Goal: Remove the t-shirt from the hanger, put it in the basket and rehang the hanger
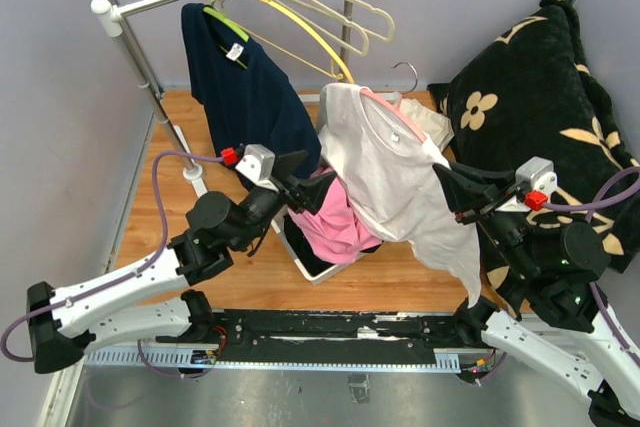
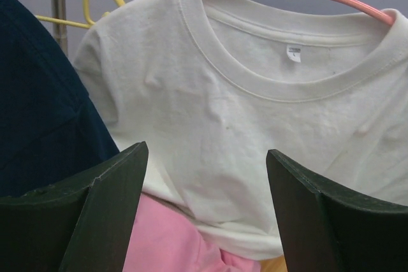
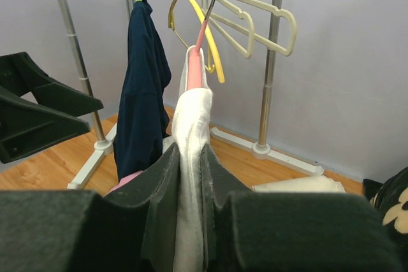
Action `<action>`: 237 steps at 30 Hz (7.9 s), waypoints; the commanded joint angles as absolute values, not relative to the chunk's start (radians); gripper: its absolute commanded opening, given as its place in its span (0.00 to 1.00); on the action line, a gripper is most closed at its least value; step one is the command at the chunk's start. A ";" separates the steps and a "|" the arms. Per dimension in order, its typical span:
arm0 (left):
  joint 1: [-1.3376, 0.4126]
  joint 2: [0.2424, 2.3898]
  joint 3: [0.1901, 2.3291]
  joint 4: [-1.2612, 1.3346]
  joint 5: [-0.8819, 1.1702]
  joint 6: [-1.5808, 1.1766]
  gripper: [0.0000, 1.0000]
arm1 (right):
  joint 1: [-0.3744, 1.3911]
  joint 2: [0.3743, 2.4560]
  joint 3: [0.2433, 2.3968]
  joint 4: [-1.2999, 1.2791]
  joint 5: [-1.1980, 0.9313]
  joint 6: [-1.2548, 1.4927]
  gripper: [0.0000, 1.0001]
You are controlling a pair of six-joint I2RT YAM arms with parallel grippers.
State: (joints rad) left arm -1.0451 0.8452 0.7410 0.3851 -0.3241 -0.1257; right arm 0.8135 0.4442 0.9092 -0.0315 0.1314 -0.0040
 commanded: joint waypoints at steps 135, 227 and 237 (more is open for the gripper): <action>-0.902 1.418 1.652 0.219 -0.088 0.209 0.01 | 0.825 0.179 0.665 -0.170 0.238 0.080 0.63; -0.860 1.406 1.872 0.244 -0.240 0.193 0.00 | 0.826 0.017 0.383 -0.282 0.627 0.369 0.01; -0.861 1.355 1.708 0.245 -0.122 0.180 0.00 | 0.826 0.014 0.490 -0.300 0.571 0.287 0.58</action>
State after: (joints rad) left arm -0.8730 1.4151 1.7531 0.1257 -0.1734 0.1535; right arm 0.8200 0.0219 0.4110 -0.2649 0.5755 0.3523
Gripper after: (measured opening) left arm 0.057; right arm 0.531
